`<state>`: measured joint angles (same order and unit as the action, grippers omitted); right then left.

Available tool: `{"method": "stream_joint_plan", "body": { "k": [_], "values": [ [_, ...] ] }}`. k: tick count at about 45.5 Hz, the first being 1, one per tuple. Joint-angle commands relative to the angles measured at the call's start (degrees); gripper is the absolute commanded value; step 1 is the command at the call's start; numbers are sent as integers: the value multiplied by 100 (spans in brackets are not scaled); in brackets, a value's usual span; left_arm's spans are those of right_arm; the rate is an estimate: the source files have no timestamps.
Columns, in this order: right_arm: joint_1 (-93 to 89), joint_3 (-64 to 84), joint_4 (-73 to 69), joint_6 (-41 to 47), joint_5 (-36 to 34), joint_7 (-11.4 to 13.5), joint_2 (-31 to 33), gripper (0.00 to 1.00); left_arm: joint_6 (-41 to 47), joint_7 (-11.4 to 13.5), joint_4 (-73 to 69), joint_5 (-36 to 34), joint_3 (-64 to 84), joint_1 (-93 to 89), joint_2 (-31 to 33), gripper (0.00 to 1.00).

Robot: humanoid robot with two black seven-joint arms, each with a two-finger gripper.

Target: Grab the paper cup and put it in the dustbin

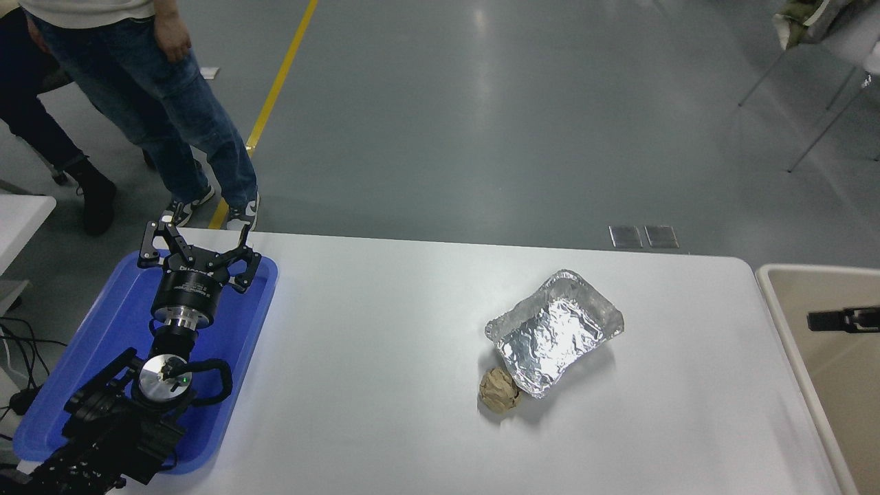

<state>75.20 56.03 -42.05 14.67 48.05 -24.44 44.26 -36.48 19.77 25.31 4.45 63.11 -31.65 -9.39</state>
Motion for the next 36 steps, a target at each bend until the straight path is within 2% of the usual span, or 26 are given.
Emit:
{"method": "stream_joint_plan", "body": {
  "k": [1, 13, 23, 31, 36],
  "values": [
    [1961, 741, -2069, 748, 135, 44, 373, 100, -8, 1, 0, -5, 0, 1, -1, 100],
    [4001, 2042, -3590, 1047, -32, 44, 65, 100, -8, -8, 0, 3, 0, 1, -1, 100],
    [5144, 2808, -4574, 1188, -1183, 27, -1024, 100, -8, -8, 0, -5, 0, 1, -1, 100],
    [5751, 2922, -5173, 1495, -1491, 9, -1560, 100, 0, -8, 0, -5, 0, 1, -1, 100],
    [5900, 2870, -5217, 1671, -2027, 9, -1903, 100, -8, -8, 0, -5, 0, 1, -1, 100]
  ]
}}
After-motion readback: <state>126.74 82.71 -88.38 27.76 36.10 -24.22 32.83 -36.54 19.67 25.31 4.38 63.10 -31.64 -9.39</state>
